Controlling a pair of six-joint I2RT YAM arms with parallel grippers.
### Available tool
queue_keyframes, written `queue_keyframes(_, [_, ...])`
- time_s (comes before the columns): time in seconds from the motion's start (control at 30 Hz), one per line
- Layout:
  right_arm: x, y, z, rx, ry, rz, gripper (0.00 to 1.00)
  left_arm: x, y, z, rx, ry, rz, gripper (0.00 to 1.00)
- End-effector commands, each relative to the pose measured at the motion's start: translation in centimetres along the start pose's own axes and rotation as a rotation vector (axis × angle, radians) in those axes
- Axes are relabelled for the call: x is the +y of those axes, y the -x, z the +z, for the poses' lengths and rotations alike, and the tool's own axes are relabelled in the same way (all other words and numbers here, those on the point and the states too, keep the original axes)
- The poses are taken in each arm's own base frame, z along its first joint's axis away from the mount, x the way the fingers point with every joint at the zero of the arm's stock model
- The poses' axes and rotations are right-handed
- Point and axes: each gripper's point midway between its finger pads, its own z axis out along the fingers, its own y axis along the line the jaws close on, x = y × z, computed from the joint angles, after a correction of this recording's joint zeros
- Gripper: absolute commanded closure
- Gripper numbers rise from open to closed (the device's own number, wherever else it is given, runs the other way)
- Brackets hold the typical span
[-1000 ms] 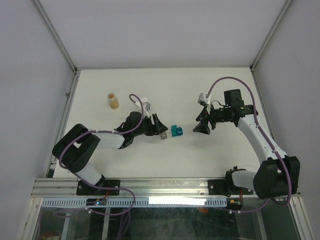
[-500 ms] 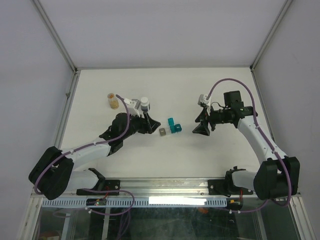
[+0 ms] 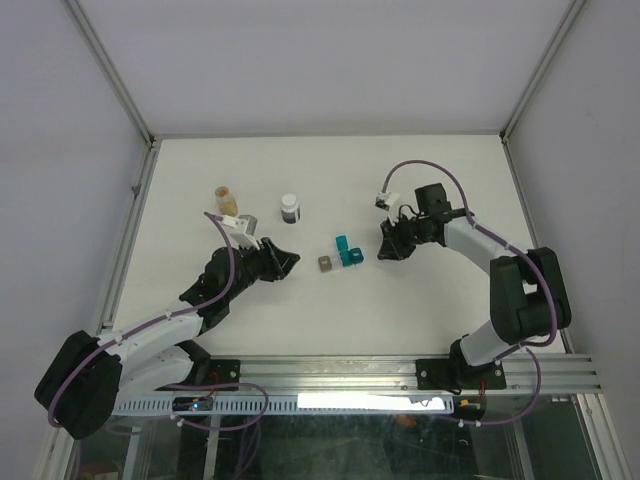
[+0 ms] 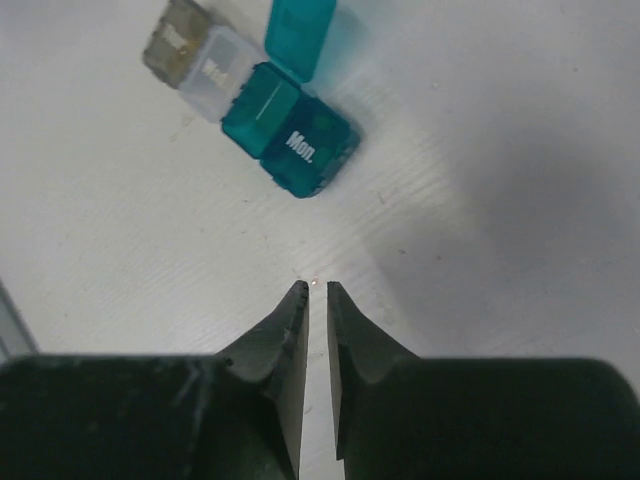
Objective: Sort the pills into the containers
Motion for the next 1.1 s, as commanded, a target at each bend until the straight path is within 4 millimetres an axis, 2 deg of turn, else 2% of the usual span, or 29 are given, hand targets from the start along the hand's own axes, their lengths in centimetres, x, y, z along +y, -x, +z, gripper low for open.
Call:
queue_keyframes(0.0, [-3.4, 2.5, 1.1, -0.016, -0.189, 0.077, 0.86, 1.3, 0.0, -0.2, -0.025, 0.062, -0.079, 0.64])
queue_keyframes(0.1, [-3.7, 2.1, 2.2, 0.005, -0.212, 0.148, 0.89, 2.3, -1.9, 0.6, 0.052, 0.109, -0.109, 0.79])
queue_keyframes(0.17, [-3.9, 1.8, 2.7, 0.021, -0.217, 0.180, 0.90, 2.7, -3.1, 1.4, 0.097, 0.137, -0.115, 0.83])
queue_keyframes(0.27, [-4.2, 1.4, 2.9, 0.033, -0.229, 0.200, 0.91, 3.5, -5.0, 3.0, 0.157, 0.196, -0.087, 0.84])
queue_keyframes(0.43, [-4.0, 1.6, 2.8, 0.026, -0.223, 0.197, 0.92, 3.9, -7.0, 5.8, 0.227, 0.232, -0.045, 0.85])
queue_keyframes(0.7, [-4.0, 1.9, 1.8, 0.004, -0.203, 0.211, 0.92, 3.0, -8.2, 10.0, 0.277, 0.221, 0.018, 0.85])
queue_keyframes(0.9, [-4.5, 2.4, 0.5, -0.032, -0.210, 0.219, 0.92, 1.9, -8.7, 12.1, 0.301, 0.186, 0.038, 0.85])
queue_keyframes(1.07, [-4.7, 3.2, -1.7, -0.083, -0.217, 0.210, 0.91, 1.2, -7.9, 12.9, 0.283, 0.180, 0.070, 0.83])
